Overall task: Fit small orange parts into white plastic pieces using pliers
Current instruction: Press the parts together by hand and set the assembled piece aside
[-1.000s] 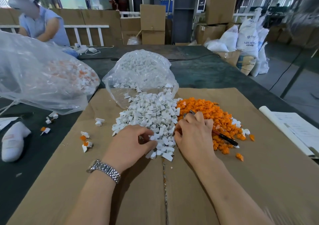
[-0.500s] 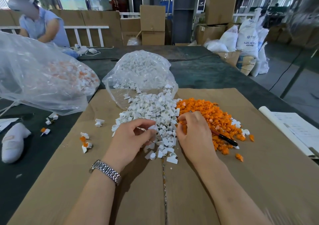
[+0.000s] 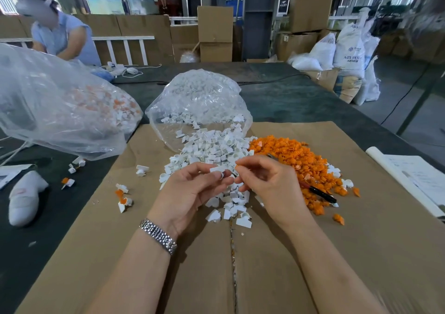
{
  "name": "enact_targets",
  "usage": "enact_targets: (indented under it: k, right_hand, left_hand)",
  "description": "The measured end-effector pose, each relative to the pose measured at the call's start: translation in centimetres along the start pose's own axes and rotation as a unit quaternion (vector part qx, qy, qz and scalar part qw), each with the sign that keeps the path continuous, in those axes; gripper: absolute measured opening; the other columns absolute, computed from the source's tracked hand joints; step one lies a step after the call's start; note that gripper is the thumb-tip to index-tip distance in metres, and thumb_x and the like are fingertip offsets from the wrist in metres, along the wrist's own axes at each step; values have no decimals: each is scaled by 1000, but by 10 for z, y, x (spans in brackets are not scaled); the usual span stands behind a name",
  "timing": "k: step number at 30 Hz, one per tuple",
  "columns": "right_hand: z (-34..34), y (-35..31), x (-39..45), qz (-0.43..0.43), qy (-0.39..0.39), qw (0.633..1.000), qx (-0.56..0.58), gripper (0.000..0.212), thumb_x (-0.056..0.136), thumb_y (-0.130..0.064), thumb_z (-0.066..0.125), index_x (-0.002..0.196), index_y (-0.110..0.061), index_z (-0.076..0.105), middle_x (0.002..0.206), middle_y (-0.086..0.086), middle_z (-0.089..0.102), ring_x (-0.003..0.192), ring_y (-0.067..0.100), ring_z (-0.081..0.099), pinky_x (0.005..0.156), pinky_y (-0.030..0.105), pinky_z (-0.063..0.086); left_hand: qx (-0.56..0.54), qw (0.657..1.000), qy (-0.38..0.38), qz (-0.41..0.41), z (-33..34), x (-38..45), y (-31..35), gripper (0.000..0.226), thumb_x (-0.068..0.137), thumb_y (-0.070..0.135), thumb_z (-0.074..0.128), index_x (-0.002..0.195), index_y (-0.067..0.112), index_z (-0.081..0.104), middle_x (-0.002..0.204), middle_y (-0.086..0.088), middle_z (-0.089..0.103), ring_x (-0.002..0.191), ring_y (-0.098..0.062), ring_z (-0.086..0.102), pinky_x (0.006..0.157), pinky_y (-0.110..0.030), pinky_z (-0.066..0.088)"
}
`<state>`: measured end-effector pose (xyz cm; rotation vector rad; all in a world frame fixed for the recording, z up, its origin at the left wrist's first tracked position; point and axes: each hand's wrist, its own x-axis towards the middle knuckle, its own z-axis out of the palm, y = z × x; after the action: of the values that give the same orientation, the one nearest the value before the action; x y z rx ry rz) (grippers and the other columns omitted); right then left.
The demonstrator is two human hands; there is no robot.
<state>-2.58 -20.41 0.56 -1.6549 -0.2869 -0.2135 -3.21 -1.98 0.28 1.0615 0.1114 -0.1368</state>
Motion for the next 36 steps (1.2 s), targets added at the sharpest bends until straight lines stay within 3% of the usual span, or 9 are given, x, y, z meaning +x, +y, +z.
enact_targets:
  k: [5, 11, 16, 22, 30, 36]
  right_hand:
    - [6, 1, -1, -6, -17, 999, 35, 7, 89, -8, 75, 96, -8, 73, 80, 4, 74, 74, 19, 75, 67, 26, 60]
    - [9, 6, -1, -37, -18, 999, -27, 11, 91, -6, 73, 98, -14, 75, 88, -3, 76, 85, 13, 75, 80, 28, 61]
    - [15, 5, -5, -170, 26, 966, -195, 10, 92, -7, 72, 97, -16, 74, 94, -9, 67, 85, 8, 66, 76, 17, 53]
    - [11, 5, -5, -201, 45, 955, -212, 10, 92, -2, 71, 98, -10, 74, 94, -4, 66, 88, 9, 64, 78, 23, 54]
    - [7, 3, -5, -251, 5, 936, -246, 7, 93, -5, 71, 96, -10, 74, 94, -5, 70, 94, 14, 64, 82, 34, 53]
    - [5, 5, -5, -309, -14, 908, -282, 8, 92, 0, 71, 94, -6, 75, 96, 1, 68, 92, 17, 64, 79, 33, 53]
  left_hand:
    - [48, 997, 45, 39, 6, 0, -2, 18, 74, 12, 80, 88, 2, 81, 97, -23, 76, 85, -29, 76, 63, -23, 59]
    - [30, 995, 75, 56, 9, -2, -1, 12, 77, 11, 81, 86, 4, 82, 93, -21, 77, 84, -28, 77, 72, -23, 61]
    - [39, 997, 48, 55, 15, -5, -4, 10, 84, 10, 78, 89, 2, 81, 97, -23, 77, 91, -30, 77, 78, -25, 61]
    - [-1, 1000, -6, 25, 13, -6, 0, 18, 76, 14, 79, 86, 0, 81, 103, -26, 75, 99, -34, 75, 78, -28, 61]
    - [7, 999, -37, -12, 6, -7, 6, 19, 65, 14, 84, 80, 2, 79, 94, -22, 76, 90, -32, 77, 70, -24, 61]
    - [-12, 997, -45, -64, 1, -5, 7, 23, 66, 13, 84, 82, -1, 76, 91, -22, 75, 88, -33, 77, 63, -22, 61]
